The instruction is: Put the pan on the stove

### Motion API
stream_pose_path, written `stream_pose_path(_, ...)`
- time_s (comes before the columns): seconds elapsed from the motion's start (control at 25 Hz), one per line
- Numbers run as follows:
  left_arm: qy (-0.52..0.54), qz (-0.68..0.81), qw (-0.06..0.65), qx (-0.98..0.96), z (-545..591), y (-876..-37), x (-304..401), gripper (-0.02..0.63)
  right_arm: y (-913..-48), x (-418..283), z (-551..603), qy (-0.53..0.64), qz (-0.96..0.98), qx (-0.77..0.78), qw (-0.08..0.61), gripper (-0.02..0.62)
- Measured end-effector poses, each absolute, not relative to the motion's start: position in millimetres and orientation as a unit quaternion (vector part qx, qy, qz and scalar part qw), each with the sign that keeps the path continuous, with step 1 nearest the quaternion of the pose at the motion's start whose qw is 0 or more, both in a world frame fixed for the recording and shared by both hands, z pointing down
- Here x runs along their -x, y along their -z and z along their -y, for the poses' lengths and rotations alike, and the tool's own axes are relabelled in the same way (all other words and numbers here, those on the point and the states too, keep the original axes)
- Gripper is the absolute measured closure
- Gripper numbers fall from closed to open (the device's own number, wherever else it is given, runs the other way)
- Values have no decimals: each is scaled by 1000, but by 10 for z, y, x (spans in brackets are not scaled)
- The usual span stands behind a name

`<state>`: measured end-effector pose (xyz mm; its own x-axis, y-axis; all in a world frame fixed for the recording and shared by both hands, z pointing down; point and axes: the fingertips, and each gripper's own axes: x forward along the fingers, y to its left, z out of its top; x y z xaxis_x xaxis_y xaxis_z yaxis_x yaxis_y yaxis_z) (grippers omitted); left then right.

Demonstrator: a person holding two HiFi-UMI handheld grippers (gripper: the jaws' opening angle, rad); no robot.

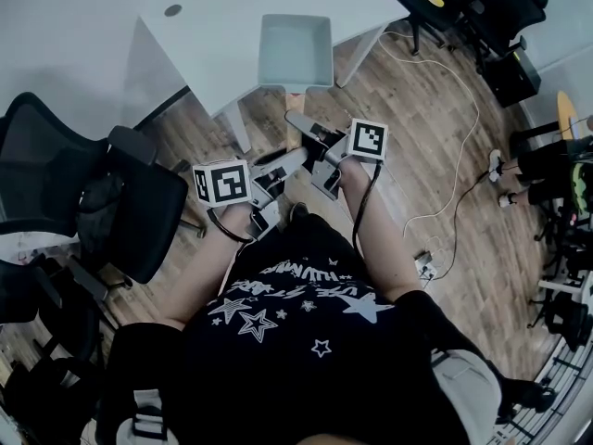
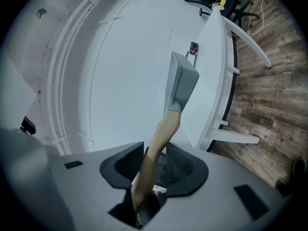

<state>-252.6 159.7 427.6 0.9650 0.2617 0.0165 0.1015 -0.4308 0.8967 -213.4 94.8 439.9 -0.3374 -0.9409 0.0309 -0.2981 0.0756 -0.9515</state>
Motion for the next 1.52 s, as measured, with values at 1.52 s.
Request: stream_pose_path(1.52,-67,-26,517,-853,-463,-4385,351,465,-4514,77,248,519,-691,402,303,451)
